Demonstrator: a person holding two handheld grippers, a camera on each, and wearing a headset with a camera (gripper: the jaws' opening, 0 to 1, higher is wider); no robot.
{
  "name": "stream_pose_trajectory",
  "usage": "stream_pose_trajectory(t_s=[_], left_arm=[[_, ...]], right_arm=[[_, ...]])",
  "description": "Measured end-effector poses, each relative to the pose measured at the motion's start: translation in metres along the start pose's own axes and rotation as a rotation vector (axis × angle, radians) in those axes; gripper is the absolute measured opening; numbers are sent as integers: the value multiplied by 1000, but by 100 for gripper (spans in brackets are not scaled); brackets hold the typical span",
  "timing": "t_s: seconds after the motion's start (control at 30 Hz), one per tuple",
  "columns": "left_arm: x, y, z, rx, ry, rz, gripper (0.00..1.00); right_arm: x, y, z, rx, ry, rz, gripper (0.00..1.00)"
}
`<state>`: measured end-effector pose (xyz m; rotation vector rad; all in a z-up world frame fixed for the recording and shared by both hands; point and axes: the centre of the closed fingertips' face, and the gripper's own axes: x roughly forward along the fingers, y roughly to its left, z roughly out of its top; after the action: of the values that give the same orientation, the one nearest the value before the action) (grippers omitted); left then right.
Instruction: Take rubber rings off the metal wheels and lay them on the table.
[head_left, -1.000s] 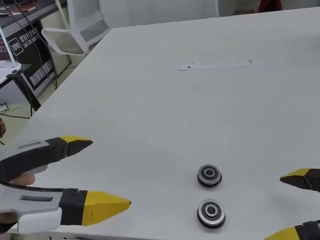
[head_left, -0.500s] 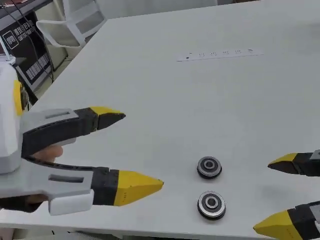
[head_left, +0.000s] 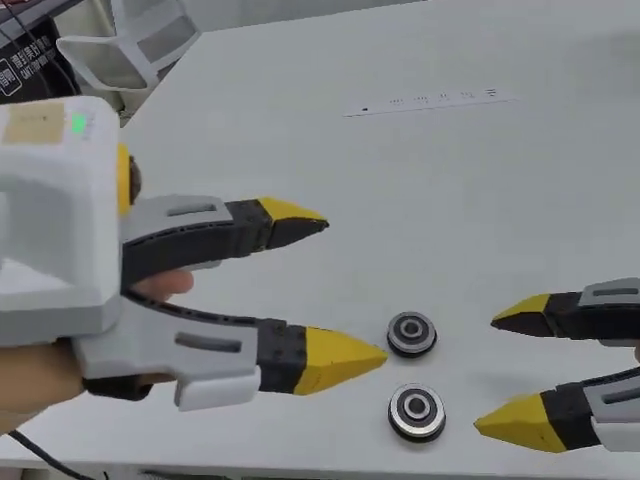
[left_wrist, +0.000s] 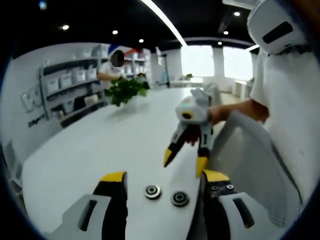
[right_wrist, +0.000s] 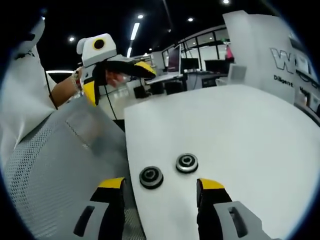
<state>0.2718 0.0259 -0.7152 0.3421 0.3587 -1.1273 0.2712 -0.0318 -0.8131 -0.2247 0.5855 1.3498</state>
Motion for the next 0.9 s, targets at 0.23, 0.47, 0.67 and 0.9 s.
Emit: stream_pose_trajectory(t_s=[0.23, 0.47, 0.67, 0.9], left_arm=[[26, -10, -9, 46, 49, -85, 55], [43, -13, -14, 78, 75, -135, 47], [54, -15, -30, 80, 121, -169, 42], [66, -16, -51, 54, 151, -188, 36]], right_arm=[[7, 2, 5, -39, -14, 35, 43], [18, 6, -1, -79, 8, 73, 37], [28, 12, -8, -103, 24, 109, 33], [35, 13, -17, -149, 60, 129, 32]])
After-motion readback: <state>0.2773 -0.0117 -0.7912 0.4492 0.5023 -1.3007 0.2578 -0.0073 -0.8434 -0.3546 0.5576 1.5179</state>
